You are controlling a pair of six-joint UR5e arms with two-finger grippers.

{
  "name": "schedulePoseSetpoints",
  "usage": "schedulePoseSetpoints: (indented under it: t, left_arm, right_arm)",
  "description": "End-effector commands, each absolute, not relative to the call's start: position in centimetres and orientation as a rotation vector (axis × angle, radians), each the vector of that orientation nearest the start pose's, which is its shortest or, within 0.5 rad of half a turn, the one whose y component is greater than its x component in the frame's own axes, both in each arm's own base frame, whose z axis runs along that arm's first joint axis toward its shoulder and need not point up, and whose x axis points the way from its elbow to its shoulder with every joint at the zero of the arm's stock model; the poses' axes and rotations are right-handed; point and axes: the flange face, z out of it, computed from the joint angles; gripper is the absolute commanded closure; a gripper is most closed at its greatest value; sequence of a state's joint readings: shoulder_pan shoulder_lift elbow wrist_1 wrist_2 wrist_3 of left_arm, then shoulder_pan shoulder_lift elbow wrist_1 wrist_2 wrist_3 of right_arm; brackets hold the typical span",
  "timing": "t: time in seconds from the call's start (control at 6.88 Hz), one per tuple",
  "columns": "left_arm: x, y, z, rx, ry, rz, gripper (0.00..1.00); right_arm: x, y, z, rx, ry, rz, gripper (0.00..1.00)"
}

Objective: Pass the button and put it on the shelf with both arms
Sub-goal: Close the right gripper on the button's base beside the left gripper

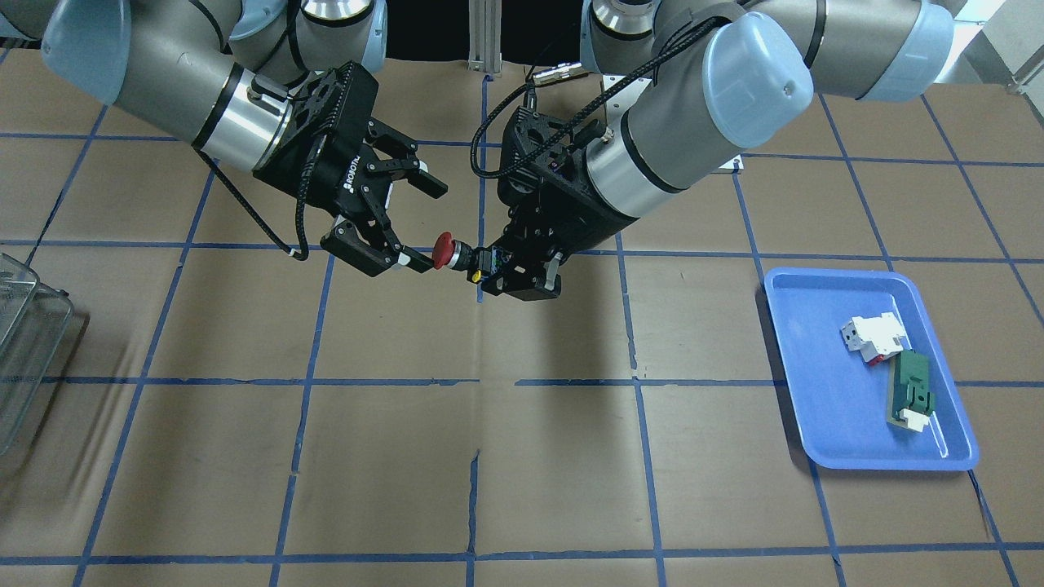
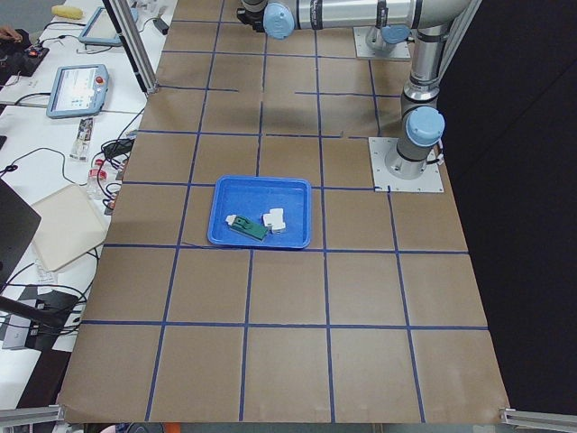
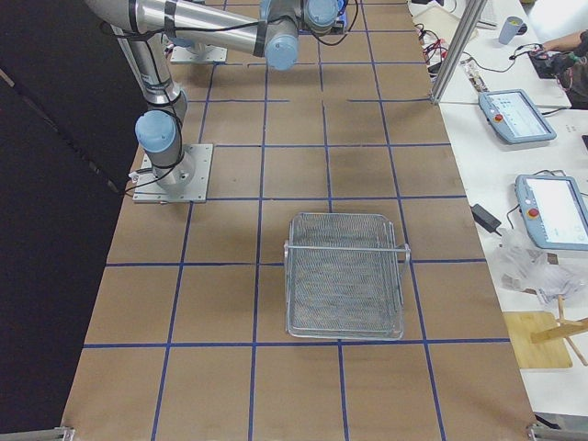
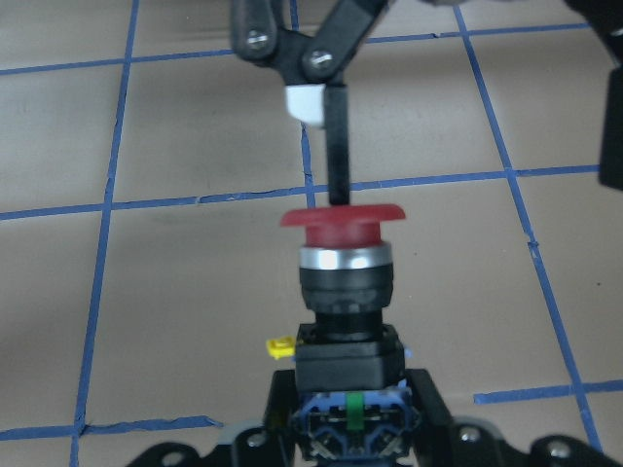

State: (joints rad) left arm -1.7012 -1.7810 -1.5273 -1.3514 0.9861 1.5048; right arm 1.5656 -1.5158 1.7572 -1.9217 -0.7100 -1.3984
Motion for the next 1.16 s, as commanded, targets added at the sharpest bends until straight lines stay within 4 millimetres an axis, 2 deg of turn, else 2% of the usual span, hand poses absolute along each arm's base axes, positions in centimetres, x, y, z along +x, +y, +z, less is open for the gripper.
schedulePoseSetpoints:
  t: [0.0,0.29,0.73,1.02]
  left_arm:
    - [-26.2,-55.0,43.5,-1.957,-1.806,0.565,1.00]
    - [-26.2,-55.0,43.5,-1.957,-1.806,0.565,1.00]
    - [-26.2,-55.0,43.6,-1.958,-1.806,0.567,1.00]
    - [-26.2,-55.0,43.7,-1.959,-1.806,0.568,1.00]
  right_arm:
    - [20.7,-53.4,44.7,-1.571,1.847,-0.834,0.00]
    - [21.1,-53.6,43.8,-1.492,1.884,-0.781,0.00]
    - [24.0,-52.7,43.5,-1.462,1.891,-0.733,0.00]
    - [24.0,-53.2,42.5,-1.468,1.890,-0.737,0.00]
